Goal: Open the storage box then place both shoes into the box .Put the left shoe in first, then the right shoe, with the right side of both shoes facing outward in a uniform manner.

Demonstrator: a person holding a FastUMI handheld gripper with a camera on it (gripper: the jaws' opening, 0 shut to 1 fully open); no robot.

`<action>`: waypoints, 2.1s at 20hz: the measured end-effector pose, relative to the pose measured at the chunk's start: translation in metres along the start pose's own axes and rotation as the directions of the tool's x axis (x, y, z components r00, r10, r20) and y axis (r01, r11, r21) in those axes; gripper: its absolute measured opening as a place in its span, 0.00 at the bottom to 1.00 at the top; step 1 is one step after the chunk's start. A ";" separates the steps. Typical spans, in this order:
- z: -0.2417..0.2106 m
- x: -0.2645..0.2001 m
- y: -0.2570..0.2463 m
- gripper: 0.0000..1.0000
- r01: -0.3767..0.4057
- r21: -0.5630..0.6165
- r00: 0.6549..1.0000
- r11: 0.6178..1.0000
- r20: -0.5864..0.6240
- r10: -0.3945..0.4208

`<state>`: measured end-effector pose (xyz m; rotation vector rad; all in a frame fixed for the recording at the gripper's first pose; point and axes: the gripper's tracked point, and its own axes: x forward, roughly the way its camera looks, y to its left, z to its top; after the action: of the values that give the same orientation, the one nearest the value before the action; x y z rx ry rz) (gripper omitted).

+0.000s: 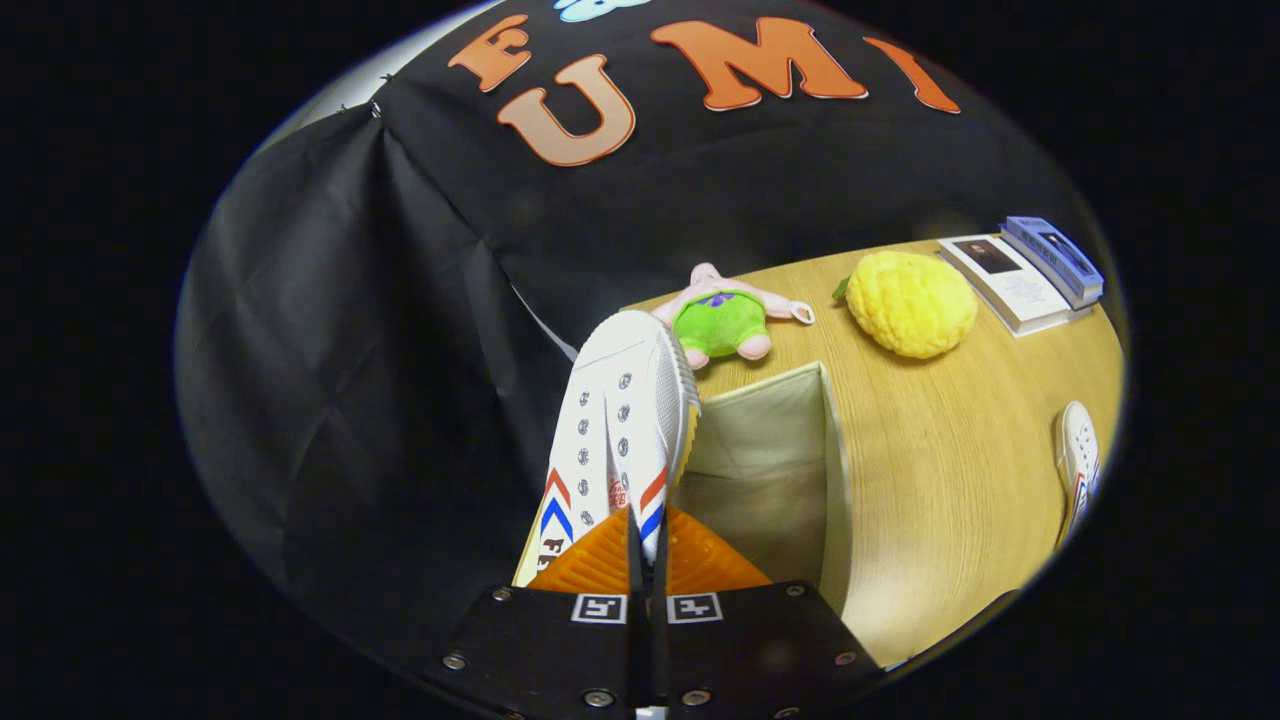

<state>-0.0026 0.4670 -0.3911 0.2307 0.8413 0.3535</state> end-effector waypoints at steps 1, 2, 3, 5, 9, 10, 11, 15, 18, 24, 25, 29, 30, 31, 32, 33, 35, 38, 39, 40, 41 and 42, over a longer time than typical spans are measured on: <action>-0.006 0.001 0.000 0.00 0.022 -0.025 1.000 0.999 -0.007 -0.022; -0.013 0.002 0.001 0.01 0.034 -0.046 0.999 0.998 -0.024 -0.035; -0.021 0.008 0.004 0.01 0.031 -0.050 0.998 0.998 -0.045 -0.033; -0.032 0.012 0.006 0.03 0.032 -0.045 0.997 0.999 -0.075 -0.035; -0.019 0.006 0.012 0.28 0.017 -0.039 0.999 0.999 -0.048 -0.019; -0.011 0.003 0.017 0.41 -0.002 -0.023 1.000 1.000 -0.024 0.001; -0.003 0.000 0.017 0.64 -0.005 -0.019 1.000 1.000 -0.008 0.005; 0.030 -0.022 0.007 0.98 -0.008 -0.012 0.998 1.000 0.065 0.009; 0.053 -0.041 -0.016 0.98 -0.008 0.025 0.993 1.000 0.115 0.005; 0.080 -0.081 -0.105 0.98 0.080 0.105 0.980 0.991 0.174 -0.098; 0.083 -0.088 -0.125 0.98 0.108 0.107 0.975 0.988 0.185 -0.126; 0.083 -0.114 -0.209 0.98 0.209 0.115 0.952 0.971 0.203 -0.229; 0.082 -0.120 -0.232 0.98 0.239 0.121 0.944 0.964 0.204 -0.259; 0.076 -0.126 -0.256 0.98 0.273 0.124 0.936 0.954 0.195 -0.294; 0.070 -0.132 -0.282 0.98 0.312 0.125 0.925 0.942 0.185 -0.331; 0.065 -0.136 -0.308 0.98 0.349 0.125 0.914 0.929 0.175 -0.367; 0.052 -0.145 -0.353 0.98 0.415 0.123 0.889 0.901 0.153 -0.431; 0.033 -0.155 -0.396 0.99 0.445 0.171 0.877 0.879 0.115 -0.466; 0.028 -0.157 -0.410 0.99 0.455 0.177 0.873 0.873 0.106 -0.477; 0.022 -0.160 -0.420 0.99 0.464 0.176 0.870 0.868 0.097 -0.484; 0.015 -0.163 -0.429 0.99 0.473 0.171 0.867 0.864 0.085 -0.491; 0.008 -0.168 -0.439 0.99 0.485 0.161 0.863 0.859 0.072 -0.501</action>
<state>-0.0055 -0.0025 -0.4186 0.1524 0.7829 -0.2024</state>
